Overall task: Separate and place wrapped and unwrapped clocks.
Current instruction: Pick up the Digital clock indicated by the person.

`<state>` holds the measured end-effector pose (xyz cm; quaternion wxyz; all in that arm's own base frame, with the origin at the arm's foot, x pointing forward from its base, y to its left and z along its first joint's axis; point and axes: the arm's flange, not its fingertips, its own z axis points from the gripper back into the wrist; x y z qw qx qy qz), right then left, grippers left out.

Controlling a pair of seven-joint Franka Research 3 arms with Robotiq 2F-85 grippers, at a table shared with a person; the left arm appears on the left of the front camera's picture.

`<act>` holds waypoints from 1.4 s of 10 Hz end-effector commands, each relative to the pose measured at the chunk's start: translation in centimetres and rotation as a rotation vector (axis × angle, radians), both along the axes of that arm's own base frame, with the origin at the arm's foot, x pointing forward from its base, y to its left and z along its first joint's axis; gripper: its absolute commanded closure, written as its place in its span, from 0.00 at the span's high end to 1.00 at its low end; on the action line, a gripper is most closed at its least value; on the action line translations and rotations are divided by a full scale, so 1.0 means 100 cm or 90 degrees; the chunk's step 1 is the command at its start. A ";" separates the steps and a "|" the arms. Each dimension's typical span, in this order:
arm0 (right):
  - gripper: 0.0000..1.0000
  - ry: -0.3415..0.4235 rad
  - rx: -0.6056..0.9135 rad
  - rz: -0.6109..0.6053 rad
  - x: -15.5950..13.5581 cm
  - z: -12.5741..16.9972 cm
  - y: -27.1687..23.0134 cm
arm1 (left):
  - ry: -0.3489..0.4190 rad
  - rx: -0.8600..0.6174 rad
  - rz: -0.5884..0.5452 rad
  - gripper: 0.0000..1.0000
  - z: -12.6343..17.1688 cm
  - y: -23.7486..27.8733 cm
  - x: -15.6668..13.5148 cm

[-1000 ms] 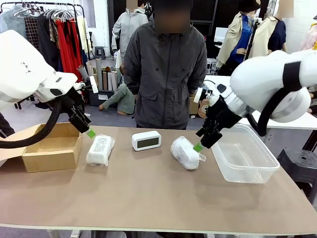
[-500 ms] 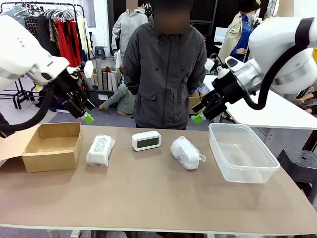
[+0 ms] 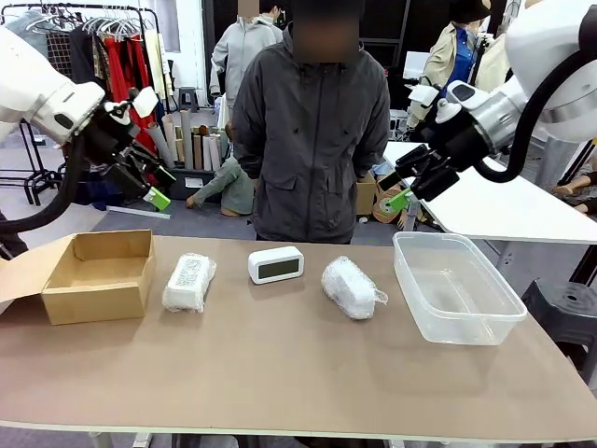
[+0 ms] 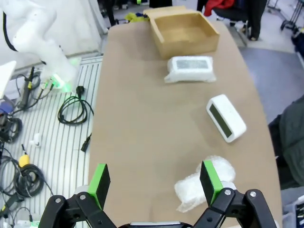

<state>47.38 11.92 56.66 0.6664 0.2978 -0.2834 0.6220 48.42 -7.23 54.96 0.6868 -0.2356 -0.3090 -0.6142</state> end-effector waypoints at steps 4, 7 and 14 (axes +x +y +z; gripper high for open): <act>1.00 -0.046 0.093 -0.009 0.029 0.013 -0.037 | 0.017 -0.083 -0.004 1.00 0.012 0.021 0.018; 1.00 -0.034 0.118 -0.037 0.046 0.020 -0.059 | 0.005 -0.108 -0.025 1.00 0.015 0.027 0.010; 1.00 -0.039 0.084 -0.066 0.054 0.020 -0.075 | -0.006 -0.098 -0.031 1.00 0.022 0.032 -0.002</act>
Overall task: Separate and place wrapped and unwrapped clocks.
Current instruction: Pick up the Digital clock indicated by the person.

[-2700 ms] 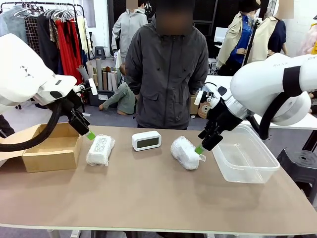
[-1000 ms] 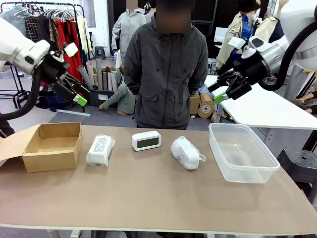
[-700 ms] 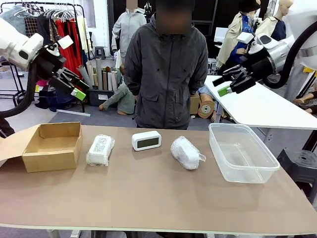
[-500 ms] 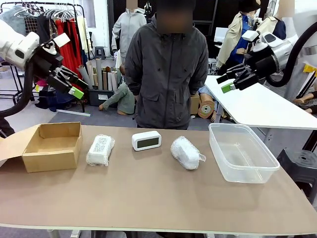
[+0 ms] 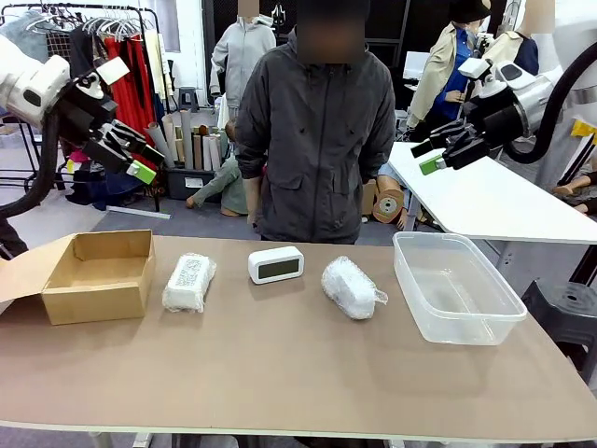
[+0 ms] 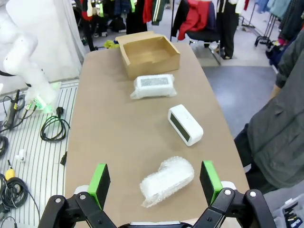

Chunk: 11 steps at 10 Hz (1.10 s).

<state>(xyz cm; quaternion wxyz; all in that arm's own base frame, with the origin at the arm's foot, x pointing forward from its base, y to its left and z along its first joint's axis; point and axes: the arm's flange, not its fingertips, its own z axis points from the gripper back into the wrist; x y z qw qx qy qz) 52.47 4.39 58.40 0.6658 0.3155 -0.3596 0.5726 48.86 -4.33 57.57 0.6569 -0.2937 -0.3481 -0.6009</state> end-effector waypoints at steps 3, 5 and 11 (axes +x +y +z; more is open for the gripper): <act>1.00 -0.001 -0.001 -0.002 0.000 0.000 0.000 | 0.001 0.001 0.002 1.00 -0.001 0.001 0.000; 1.00 -0.001 -0.001 -0.002 0.000 0.000 0.000 | 0.001 0.001 0.002 1.00 -0.001 0.001 0.000; 1.00 -0.001 -0.001 -0.002 0.000 0.000 0.000 | 0.001 0.001 0.002 1.00 -0.001 0.001 0.000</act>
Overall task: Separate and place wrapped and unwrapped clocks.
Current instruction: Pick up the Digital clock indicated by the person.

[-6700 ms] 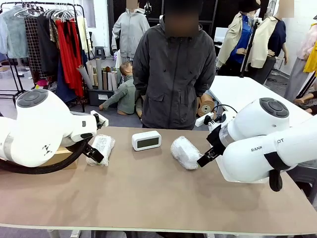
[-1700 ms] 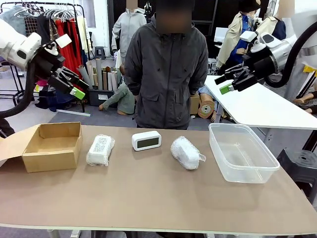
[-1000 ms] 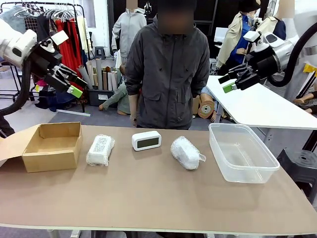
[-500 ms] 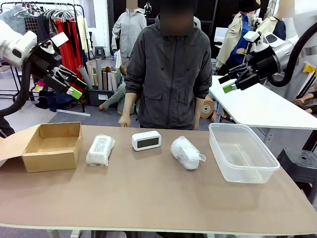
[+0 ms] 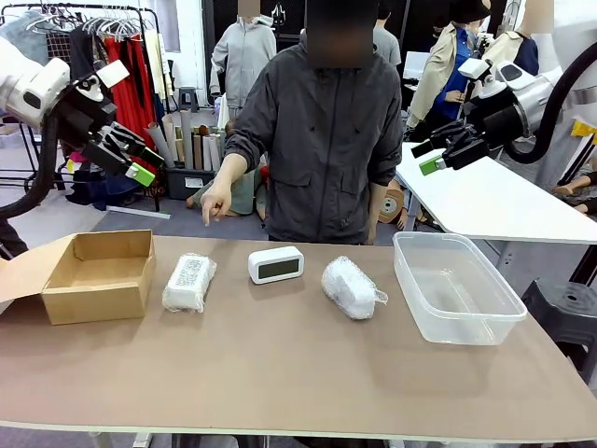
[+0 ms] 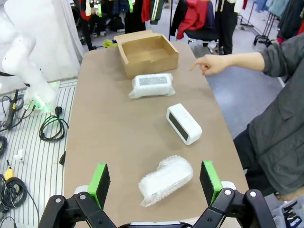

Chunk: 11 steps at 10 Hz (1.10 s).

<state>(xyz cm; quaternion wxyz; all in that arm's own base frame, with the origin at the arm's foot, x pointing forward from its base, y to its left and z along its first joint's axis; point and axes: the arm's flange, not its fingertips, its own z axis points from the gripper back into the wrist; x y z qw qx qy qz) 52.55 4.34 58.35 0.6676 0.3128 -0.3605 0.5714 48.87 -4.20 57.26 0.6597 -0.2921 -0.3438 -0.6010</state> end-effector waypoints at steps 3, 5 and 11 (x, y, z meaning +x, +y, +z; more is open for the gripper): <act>1.00 0.001 0.001 0.002 0.000 0.000 0.000 | -0.002 -0.004 0.000 1.00 0.002 0.000 0.000; 1.00 0.001 0.001 0.002 0.000 0.000 0.000 | -0.002 -0.004 0.000 1.00 0.002 0.000 0.000; 1.00 0.001 0.001 0.002 0.000 0.000 0.000 | -0.002 -0.004 0.000 1.00 0.002 0.000 0.000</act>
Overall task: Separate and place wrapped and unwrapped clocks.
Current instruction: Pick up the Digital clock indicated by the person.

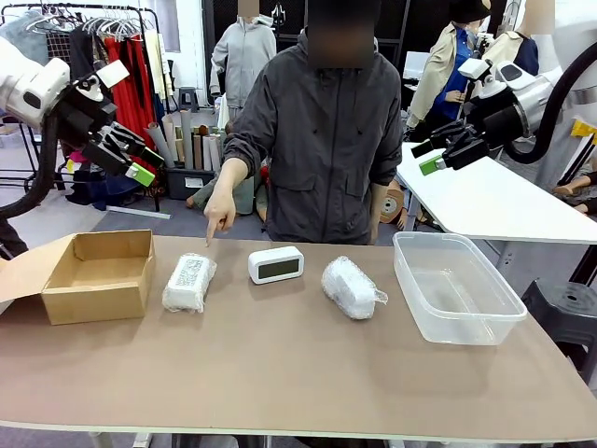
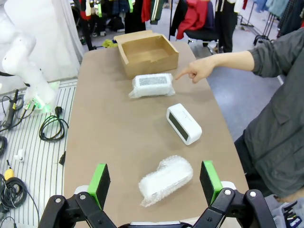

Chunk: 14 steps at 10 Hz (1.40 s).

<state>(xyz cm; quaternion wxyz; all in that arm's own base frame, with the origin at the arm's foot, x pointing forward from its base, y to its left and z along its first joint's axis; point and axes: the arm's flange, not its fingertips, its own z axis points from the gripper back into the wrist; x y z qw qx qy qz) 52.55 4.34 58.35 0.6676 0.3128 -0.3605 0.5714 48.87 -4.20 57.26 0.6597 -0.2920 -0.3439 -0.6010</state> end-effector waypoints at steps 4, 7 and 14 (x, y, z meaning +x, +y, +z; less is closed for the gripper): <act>1.00 0.001 0.001 0.002 0.000 0.000 0.000 | -0.002 -0.004 0.000 1.00 0.002 0.000 0.000; 1.00 0.001 0.001 0.002 0.000 0.000 0.000 | 0.076 0.062 0.038 1.00 0.005 -0.026 -0.015; 1.00 0.001 0.001 0.002 0.000 0.000 0.000 | 0.123 0.310 0.336 1.00 0.015 -0.096 -0.056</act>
